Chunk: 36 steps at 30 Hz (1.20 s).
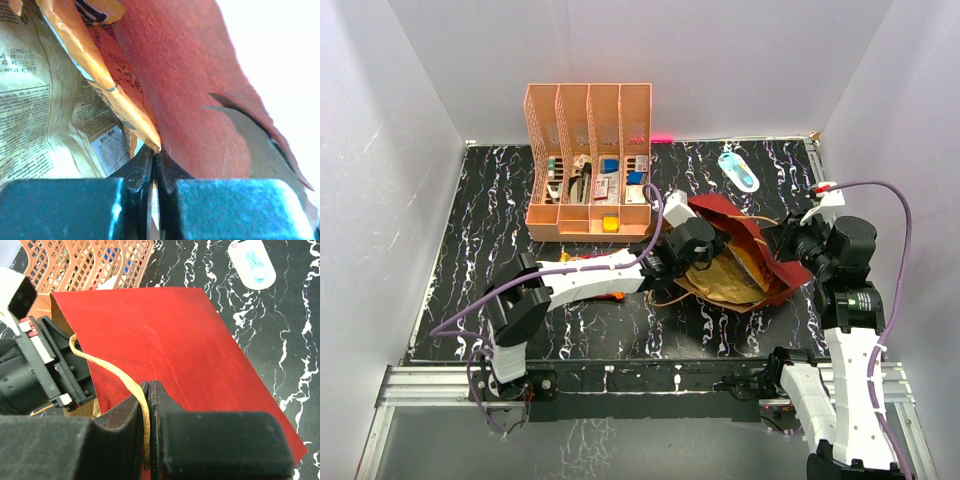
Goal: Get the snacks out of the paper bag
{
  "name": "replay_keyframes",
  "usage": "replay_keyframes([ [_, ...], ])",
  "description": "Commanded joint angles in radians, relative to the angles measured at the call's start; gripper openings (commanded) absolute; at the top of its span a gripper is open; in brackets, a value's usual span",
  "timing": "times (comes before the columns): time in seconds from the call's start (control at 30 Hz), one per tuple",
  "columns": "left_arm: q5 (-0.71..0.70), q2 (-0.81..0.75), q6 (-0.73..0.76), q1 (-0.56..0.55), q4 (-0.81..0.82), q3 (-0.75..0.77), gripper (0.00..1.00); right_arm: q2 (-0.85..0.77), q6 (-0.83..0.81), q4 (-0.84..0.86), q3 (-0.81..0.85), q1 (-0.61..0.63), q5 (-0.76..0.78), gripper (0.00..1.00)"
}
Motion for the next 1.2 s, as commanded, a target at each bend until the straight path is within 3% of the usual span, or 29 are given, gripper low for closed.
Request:
replay_keyframes([
  [0.0, 0.028, -0.127, -0.014, 0.007, -0.008, -0.024, 0.00, -0.042, 0.015, 0.081, -0.012, 0.002, 0.072, 0.08],
  [0.57, 0.053, -0.387, 0.142, 0.007, -0.120, -0.074, 0.00, -0.083, 0.032, 0.112, -0.044, 0.002, 0.141, 0.07],
  [1.0, 0.053, -0.803, 0.437, 0.007, -0.257, -0.192, 0.00, -0.076, 0.035, 0.115, -0.047, 0.002, 0.147, 0.08],
  [1.17, -0.039, -0.956, 0.514, 0.007, -0.387, -0.173, 0.00, -0.076, 0.035, 0.117, -0.048, 0.002, 0.142, 0.08],
])
